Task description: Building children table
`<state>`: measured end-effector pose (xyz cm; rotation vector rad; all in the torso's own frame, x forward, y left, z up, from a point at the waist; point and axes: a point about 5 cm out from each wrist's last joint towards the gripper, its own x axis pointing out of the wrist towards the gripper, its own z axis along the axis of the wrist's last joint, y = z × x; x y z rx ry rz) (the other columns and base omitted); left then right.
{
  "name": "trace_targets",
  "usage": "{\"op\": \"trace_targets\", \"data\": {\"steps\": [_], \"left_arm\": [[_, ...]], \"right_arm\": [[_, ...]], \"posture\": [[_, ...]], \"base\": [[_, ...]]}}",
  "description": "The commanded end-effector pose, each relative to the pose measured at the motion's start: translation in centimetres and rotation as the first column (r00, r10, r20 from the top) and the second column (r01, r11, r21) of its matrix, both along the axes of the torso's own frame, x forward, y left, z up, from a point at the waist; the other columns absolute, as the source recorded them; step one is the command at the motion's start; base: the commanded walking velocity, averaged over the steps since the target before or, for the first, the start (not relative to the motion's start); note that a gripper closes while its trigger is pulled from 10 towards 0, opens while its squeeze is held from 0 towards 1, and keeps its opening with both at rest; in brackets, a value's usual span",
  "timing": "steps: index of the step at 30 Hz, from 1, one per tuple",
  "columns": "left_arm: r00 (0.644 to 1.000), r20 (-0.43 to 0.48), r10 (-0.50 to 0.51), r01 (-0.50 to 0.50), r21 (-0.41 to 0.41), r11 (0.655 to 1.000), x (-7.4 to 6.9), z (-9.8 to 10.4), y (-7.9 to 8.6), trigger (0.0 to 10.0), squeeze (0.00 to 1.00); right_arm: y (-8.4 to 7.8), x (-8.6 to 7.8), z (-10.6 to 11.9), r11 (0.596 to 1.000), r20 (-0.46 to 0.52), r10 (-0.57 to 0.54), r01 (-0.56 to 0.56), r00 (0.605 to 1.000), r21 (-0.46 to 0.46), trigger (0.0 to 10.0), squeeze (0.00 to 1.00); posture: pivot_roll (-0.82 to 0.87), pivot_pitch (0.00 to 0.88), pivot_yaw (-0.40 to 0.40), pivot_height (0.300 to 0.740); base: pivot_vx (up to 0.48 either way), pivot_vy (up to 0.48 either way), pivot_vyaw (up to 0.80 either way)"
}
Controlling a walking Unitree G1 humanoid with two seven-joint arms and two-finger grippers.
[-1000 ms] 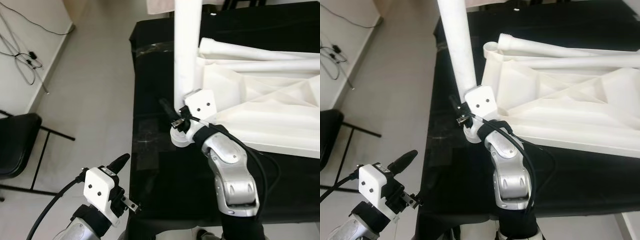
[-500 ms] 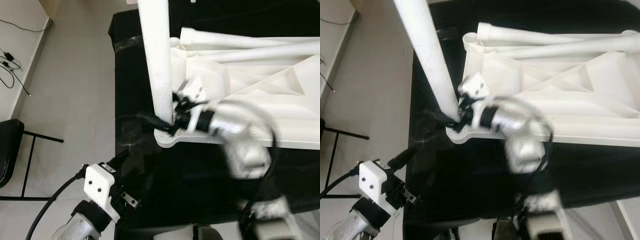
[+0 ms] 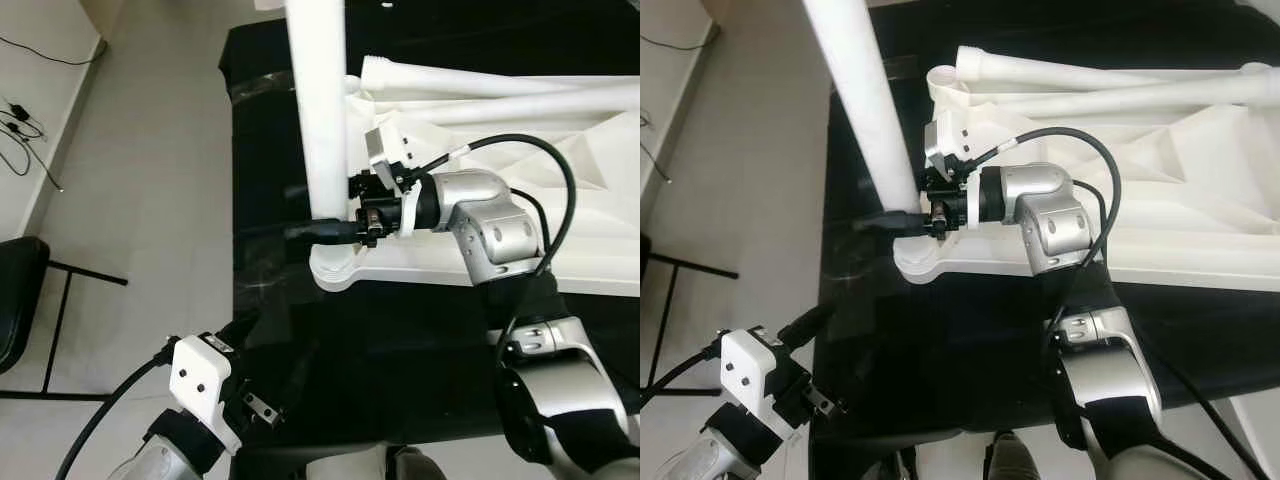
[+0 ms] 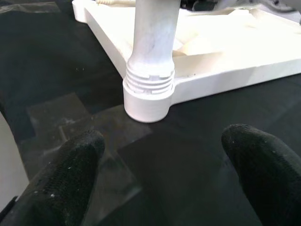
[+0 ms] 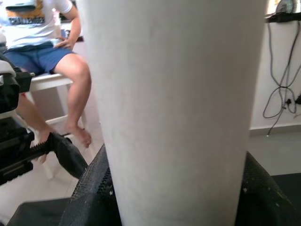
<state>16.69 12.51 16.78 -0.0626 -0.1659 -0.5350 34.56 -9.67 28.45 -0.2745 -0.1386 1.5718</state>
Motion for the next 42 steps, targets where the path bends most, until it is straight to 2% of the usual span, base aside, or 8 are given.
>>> {"op": "trace_targets", "data": {"steps": [1,14,18,20,32,33,40,42], "left_arm": [[1.000,-0.006,-0.001,0.001,0.013,1.000,-0.3,0.0,0.0,10.0,0.00],[1.000,-0.003,0.003,-0.003,0.009,1.000,-0.3,0.0,0.0,10.0,0.00],[1.000,-0.002,-0.001,0.001,0.009,1.000,0.0,0.1,0.3,10.0,0.00],[1.000,-0.001,-0.009,0.009,0.014,1.000,0.2,0.0,0.3,10.0,0.00],[1.000,0.001,0.010,-0.010,0.019,1.000,0.4,-0.2,0.6,10.0,0.00],[1.000,0.005,0.016,-0.016,0.019,1.000,0.5,-0.1,0.6,10.0,0.00],[1.000,0.004,0.003,-0.003,0.016,1.000,0.5,0.0,0.4,10.0,0.00],[1.000,0.003,-0.001,0.001,0.015,1.000,0.4,0.0,0.4,10.0,0.00]], "right_arm": [[0.5,-0.1,-0.5,0.998,-0.028,0.070,-0.070,0.997,-0.003,0.0,0.00],[-1.8,0.4,-2.5,0.941,0.001,-0.333,0.332,0.943,0.062,0.0,0.00],[0.0,-4.6,-9.4,0.558,-0.095,-0.824,0.829,0.559,0.038,0.0,0.00],[1.0,-6.3,-10.7,0.525,-0.096,-0.846,0.851,0.524,0.017,0.0,0.00],[1.9,-4.8,-9.6,0.541,-0.102,-0.834,0.840,0.543,0.045,2.0,0.00],[3.0,-4.8,-7.2,0.696,-0.175,-0.679,0.701,0.713,0.155,10.0,1.00],[2.2,-4.9,-4.3,0.907,-0.063,-0.378,0.383,0.924,0.176,10.0,1.00],[1.6,-4.6,-4.0,0.938,-0.021,-0.320,0.319,0.947,0.136,10.0,0.62]], "posture": [[-0.02,0.312,0.085,0.740],[-0.04,0.322,0.072,0.740],[-0.05,0.327,0.090,0.740],[-0.05,0.317,0.090,0.740],[-0.05,0.300,0.084,0.740],[-0.02,0.306,0.098,0.740],[-0.01,0.303,0.092,0.740],[-0.01,0.303,0.089,0.740]], "base": [[0.000,0.000,0.00],[0.000,0.000,0.00],[0.000,0.000,0.00],[0.000,0.000,0.00],[0.000,0.000,0.00],[0.000,0.000,0.00],[0.000,0.000,0.00],[0.000,0.000,0.00]]}}
